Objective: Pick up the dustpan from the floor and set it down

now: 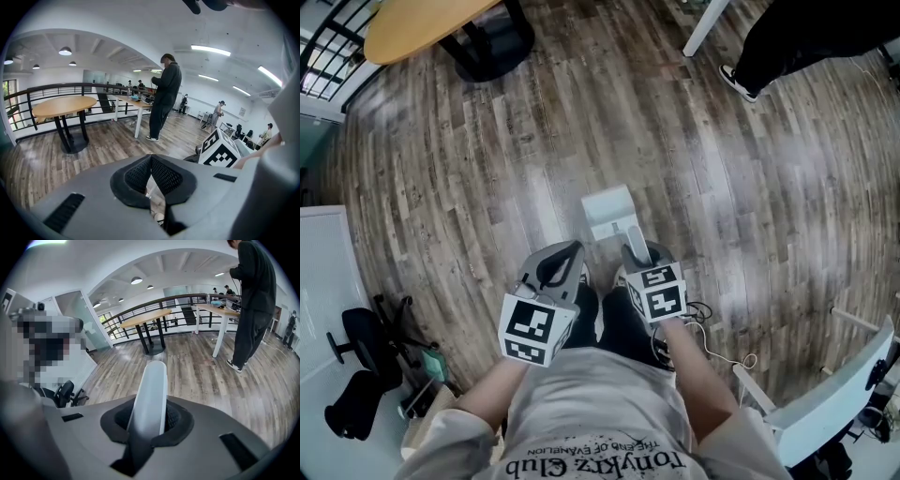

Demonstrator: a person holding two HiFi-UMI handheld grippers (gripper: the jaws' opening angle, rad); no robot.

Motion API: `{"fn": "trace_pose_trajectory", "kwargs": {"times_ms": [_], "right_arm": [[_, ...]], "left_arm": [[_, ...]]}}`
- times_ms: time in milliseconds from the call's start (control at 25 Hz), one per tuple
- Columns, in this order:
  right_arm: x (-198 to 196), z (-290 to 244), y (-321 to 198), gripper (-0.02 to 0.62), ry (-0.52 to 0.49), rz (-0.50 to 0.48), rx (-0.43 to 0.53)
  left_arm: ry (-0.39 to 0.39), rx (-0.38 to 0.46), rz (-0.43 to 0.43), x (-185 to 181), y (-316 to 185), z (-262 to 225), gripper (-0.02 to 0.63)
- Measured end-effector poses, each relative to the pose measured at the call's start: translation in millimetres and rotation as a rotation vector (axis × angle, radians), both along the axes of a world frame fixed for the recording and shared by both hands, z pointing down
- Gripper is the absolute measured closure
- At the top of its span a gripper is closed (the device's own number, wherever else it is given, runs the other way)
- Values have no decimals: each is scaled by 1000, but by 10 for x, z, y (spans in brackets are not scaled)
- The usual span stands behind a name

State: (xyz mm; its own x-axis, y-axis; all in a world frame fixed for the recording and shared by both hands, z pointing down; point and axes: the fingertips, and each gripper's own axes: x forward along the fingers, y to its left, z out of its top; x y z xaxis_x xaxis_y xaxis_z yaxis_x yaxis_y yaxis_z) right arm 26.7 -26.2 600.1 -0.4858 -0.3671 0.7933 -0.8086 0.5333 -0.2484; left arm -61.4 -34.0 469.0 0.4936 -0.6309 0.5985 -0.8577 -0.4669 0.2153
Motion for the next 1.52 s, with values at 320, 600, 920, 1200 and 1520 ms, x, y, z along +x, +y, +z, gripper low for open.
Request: {"fn": "trace_pose_trajectory", "kwargs": {"times_ms": [320,600,920,1200,1520], "right_arm": [[-38,173,-55,526,5,3,5],[-47,273,-104,526,12,-2,-10],[-27,339,-112,526,14,0,-23],[14,420,-55,523,66,-13,-29],[28,459,40,520,130,-39,-41]], "left_arm": [[1,-10,-3,-46,-36,74,583],[4,-18,-7,-70,-51,110,583],[3,-20,-9,-70,-51,124,583],[4,-32,-5,-60,-6,169,583],[9,-21,4,-13,-36,133,583]]}}
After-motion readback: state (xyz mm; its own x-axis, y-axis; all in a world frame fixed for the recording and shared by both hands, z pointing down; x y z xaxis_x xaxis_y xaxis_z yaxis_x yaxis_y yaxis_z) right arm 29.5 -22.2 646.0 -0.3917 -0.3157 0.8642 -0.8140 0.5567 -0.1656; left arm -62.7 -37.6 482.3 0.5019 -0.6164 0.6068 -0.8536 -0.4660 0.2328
